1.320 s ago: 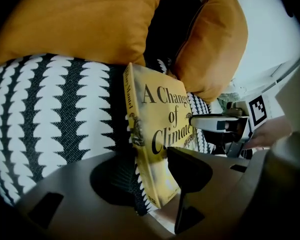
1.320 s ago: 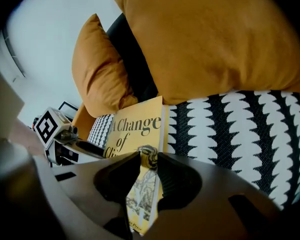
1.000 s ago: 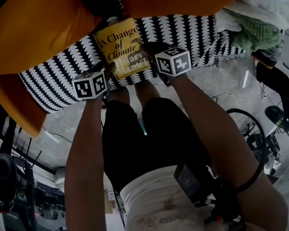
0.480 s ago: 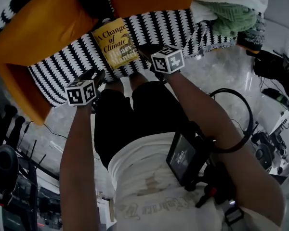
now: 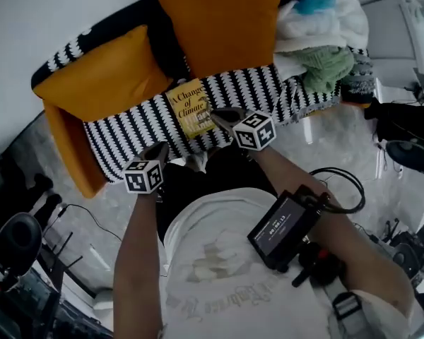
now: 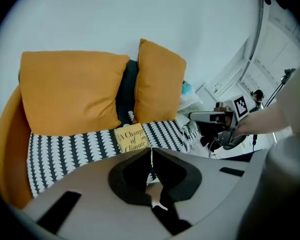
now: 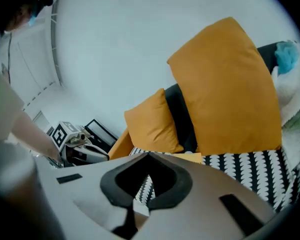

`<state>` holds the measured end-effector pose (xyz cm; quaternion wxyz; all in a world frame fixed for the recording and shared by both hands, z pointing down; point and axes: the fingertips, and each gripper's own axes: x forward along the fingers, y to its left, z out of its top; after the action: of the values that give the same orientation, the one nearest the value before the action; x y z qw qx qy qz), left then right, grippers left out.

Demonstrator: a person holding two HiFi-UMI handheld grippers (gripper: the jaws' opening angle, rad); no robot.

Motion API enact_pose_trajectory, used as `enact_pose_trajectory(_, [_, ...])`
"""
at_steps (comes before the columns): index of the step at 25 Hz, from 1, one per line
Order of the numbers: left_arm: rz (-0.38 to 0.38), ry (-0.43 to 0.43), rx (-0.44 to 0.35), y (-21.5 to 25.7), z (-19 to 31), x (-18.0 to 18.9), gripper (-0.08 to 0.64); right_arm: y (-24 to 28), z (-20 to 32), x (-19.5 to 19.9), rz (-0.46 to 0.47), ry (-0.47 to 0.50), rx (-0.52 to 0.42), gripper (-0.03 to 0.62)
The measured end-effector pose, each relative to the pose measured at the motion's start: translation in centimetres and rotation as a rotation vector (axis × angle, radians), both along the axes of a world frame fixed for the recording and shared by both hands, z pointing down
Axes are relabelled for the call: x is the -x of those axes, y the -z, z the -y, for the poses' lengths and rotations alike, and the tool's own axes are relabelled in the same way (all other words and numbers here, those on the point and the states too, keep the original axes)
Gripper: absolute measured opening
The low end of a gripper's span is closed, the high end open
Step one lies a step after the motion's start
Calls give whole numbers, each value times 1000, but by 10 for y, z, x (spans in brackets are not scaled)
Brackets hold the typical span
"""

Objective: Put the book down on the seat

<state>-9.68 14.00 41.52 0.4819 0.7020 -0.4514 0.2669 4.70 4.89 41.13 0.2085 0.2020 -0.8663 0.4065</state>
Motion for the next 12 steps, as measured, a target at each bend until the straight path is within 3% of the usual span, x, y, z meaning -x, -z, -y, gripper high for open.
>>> enact_pose_trajectory(6, [-39, 117, -153, 67, -13, 19, 15, 74, -10, 8, 53, 12, -100, 15])
enact_pose_trajectory(12, [-47, 167, -305, 116, -19, 52, 12, 130, -20, 25, 74, 53, -225, 15])
